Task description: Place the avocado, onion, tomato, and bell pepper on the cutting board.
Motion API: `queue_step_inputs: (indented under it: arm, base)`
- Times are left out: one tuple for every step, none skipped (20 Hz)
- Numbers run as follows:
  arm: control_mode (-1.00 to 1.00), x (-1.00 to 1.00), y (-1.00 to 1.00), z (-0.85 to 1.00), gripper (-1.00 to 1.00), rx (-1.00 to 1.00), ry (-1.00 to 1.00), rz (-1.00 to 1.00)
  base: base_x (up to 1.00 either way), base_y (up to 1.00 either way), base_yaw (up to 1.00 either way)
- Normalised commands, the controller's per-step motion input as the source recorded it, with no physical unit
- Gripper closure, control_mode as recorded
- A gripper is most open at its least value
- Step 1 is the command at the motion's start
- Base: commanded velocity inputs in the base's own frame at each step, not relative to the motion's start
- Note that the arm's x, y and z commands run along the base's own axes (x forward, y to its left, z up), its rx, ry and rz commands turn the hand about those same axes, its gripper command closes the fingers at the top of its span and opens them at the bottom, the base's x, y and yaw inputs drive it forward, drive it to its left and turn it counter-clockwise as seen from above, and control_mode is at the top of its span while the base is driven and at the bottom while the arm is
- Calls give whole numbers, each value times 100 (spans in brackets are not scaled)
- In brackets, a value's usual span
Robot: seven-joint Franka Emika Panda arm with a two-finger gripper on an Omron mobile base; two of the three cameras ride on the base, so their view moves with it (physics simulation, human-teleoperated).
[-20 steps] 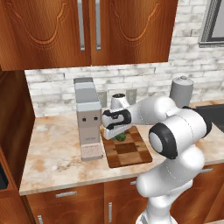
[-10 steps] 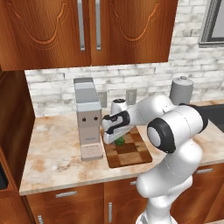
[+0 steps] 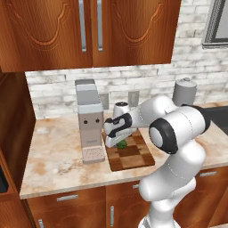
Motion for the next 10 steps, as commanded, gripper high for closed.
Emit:
queue_step_inputs:
  arm:
    - [-100, 0, 0, -35, -100, 0, 0, 0]
    - [-100, 0, 0, -29, -100, 0, 0, 0]
    - [-100, -6, 0, -21, -100, 0, 0, 0]
    - [-100, -13, 0, -12, -100, 0, 0, 0]
    - [-100, -18, 0, -6, -100, 0, -1, 0]
    - [-100, -15, 0, 0, -100, 0, -3, 0]
    - [-100, -15, 0, 0, -100, 0, -8, 0]
    - [-100, -12, 0, 10, -100, 0, -8, 0]
    - [-100, -13, 0, 14, -100, 0, -9, 0]
    - [-100, -13, 0, 11, -100, 0, -7, 0]
  base:
    - [0, 0, 0]
    - [0, 0, 0]
    - [0, 0, 0]
    - [0, 0, 0]
    - [0, 0, 0]
    - [0, 0, 0]
    - [0, 0, 0]
    - [0, 0, 0]
    - [0, 0, 0]
    - [0, 0, 0]
